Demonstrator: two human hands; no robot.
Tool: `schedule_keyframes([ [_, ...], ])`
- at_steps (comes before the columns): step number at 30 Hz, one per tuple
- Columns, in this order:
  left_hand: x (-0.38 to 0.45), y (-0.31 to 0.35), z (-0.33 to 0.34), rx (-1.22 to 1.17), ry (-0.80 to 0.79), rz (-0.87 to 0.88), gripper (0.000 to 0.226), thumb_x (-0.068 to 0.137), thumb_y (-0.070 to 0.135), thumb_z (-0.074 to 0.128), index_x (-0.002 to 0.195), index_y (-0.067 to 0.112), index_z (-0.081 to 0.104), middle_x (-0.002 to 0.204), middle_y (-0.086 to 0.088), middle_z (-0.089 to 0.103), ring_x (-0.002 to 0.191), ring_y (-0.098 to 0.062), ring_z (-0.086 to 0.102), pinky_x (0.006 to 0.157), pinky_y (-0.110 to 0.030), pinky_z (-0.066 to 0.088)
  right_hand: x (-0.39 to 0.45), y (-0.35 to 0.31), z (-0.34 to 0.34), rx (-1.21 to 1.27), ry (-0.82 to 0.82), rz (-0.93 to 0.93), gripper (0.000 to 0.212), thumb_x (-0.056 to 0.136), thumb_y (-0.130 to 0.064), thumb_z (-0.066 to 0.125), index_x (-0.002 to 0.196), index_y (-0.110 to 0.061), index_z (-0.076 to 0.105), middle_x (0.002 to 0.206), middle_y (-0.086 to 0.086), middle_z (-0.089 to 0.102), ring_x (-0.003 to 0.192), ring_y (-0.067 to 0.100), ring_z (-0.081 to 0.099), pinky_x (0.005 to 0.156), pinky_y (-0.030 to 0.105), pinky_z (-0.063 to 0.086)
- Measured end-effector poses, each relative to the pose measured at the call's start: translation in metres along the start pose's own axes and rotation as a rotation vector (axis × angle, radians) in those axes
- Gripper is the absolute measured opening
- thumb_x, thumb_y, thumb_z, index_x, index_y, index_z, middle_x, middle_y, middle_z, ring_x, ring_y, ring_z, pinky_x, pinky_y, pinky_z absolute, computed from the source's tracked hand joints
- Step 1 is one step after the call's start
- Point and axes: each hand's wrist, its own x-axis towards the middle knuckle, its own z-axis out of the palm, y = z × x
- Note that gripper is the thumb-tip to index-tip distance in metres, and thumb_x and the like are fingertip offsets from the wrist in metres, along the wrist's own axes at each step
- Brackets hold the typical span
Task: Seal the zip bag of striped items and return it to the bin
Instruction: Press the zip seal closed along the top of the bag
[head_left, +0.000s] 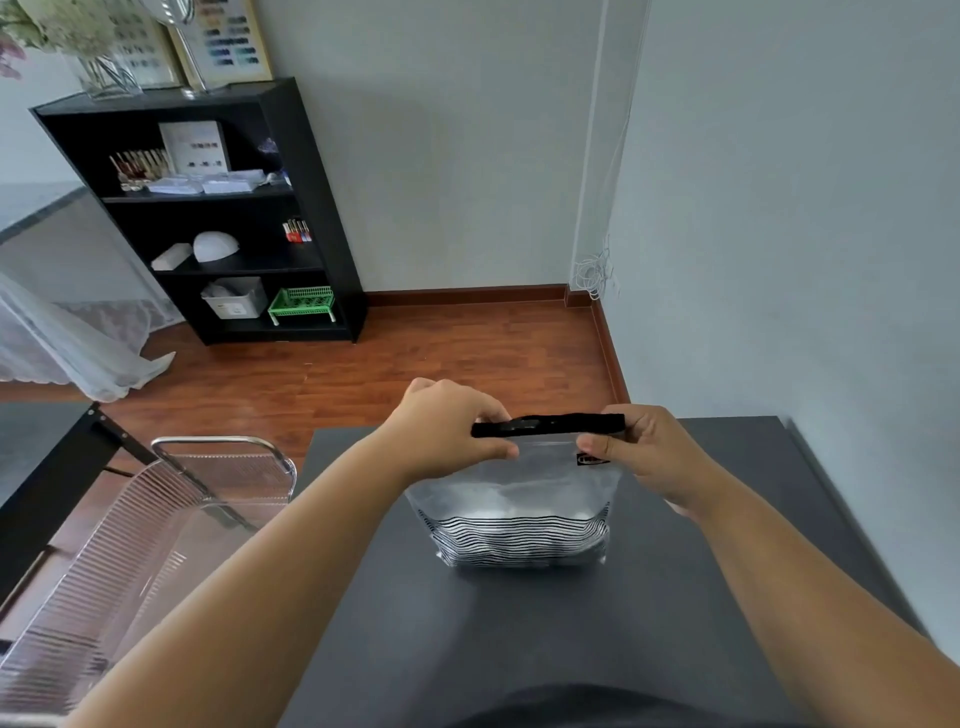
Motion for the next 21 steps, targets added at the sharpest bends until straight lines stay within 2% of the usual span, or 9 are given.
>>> schedule_keyframes([
  [3, 0.010, 0.005, -0.001, -0.138, -0.018, -0.001, 0.030, 0.079, 0.058, 0.070, 0.097, 0.034, 0.072, 0.093, 0.018, 0.068, 0.097, -0.010, 0.062, 0.101, -0.041, 0.040, -0.003, -0.006, -0.003, -0.007, 0.026, 0.015, 0.032, 0.076, -0.038, 0.073, 0.100, -0.017, 0.078, 0.097, 0.006, 0.078, 0.097, 0.024, 0.071, 0.092, 0.039, 0.054],
  [6, 0.012, 0.004, 0.000, -0.219, -0.034, 0.022, 0.024, 0.078, 0.053, 0.075, 0.089, 0.032, 0.071, 0.089, 0.016, 0.067, 0.093, -0.011, 0.063, 0.094, -0.039, 0.048, -0.007, -0.011, -0.009, -0.135, 0.063, 0.005, 0.059, 0.072, -0.054, 0.073, 0.100, -0.002, 0.074, 0.101, 0.026, 0.071, 0.101, 0.044, 0.064, 0.094, 0.055, 0.049],
  [7, 0.013, 0.004, 0.002, -0.238, -0.039, 0.038, 0.021, 0.078, 0.051, 0.076, 0.085, 0.033, 0.069, 0.087, 0.014, 0.068, 0.091, -0.012, 0.063, 0.092, -0.038, 0.049, -0.007, -0.011, -0.010, -0.170, 0.070, -0.011, 0.063, 0.071, -0.056, 0.073, 0.097, 0.001, 0.073, 0.097, 0.026, 0.072, 0.098, 0.044, 0.065, 0.092, 0.056, 0.049],
  [11, 0.015, 0.003, 0.004, -0.338, -0.060, 0.116, 0.027, 0.079, 0.037, 0.080, 0.065, 0.030, 0.058, 0.067, 0.012, 0.058, 0.065, -0.006, 0.051, 0.073, -0.029, 0.048, -0.011, -0.013, -0.008, -0.222, 0.121, -0.082, 0.049, 0.072, -0.050, 0.071, 0.085, -0.003, 0.076, 0.080, 0.014, 0.075, 0.082, 0.028, 0.071, 0.080, 0.046, 0.053],
  [13, 0.016, 0.004, 0.004, -0.337, -0.067, 0.135, 0.031, 0.081, 0.034, 0.080, 0.064, 0.029, 0.055, 0.063, 0.011, 0.053, 0.062, -0.007, 0.045, 0.068, -0.029, 0.044, -0.011, -0.012, -0.009, -0.182, 0.097, -0.035, 0.042, 0.072, -0.047, 0.073, 0.088, -0.009, 0.078, 0.084, 0.005, 0.078, 0.087, 0.021, 0.073, 0.086, 0.043, 0.054],
  [15, 0.015, 0.005, 0.004, -0.318, -0.079, 0.133, 0.025, 0.082, 0.038, 0.077, 0.068, 0.028, 0.059, 0.067, 0.011, 0.057, 0.066, -0.010, 0.050, 0.071, -0.030, 0.044, -0.010, -0.016, -0.012, -0.175, 0.012, 0.028, 0.036, 0.070, -0.048, 0.078, 0.090, -0.018, 0.079, 0.085, -0.005, 0.078, 0.086, 0.012, 0.073, 0.084, 0.030, 0.056],
  [17, 0.014, 0.009, 0.004, -0.310, -0.106, 0.122, 0.018, 0.083, 0.042, 0.075, 0.075, 0.029, 0.066, 0.075, 0.012, 0.065, 0.076, -0.012, 0.059, 0.081, -0.034, 0.047, -0.005, -0.023, -0.016, -0.287, -0.072, 0.062, 0.030, 0.065, -0.050, 0.084, 0.080, -0.024, 0.079, 0.066, -0.016, 0.070, 0.064, 0.000, 0.063, 0.064, 0.013, 0.046],
  [19, 0.014, 0.014, 0.005, -0.302, -0.120, 0.108, 0.016, 0.082, 0.042, 0.075, 0.081, 0.027, 0.071, 0.081, 0.010, 0.070, 0.082, -0.013, 0.063, 0.086, -0.038, 0.049, 0.004, -0.028, -0.017, -0.455, -0.133, 0.117, 0.024, 0.065, -0.049, 0.085, 0.070, -0.027, 0.077, 0.055, -0.014, 0.061, 0.052, -0.001, 0.052, 0.053, 0.015, 0.038],
  [21, 0.014, 0.017, 0.007, -0.266, -0.124, 0.100, 0.017, 0.082, 0.042, 0.075, 0.084, 0.025, 0.074, 0.083, 0.008, 0.071, 0.084, -0.013, 0.064, 0.087, -0.040, 0.050, 0.012, -0.031, -0.014, -0.565, -0.188, 0.159, 0.019, 0.069, -0.044, 0.084, 0.066, -0.027, 0.074, 0.051, -0.012, 0.058, 0.049, 0.001, 0.049, 0.050, 0.019, 0.036],
])
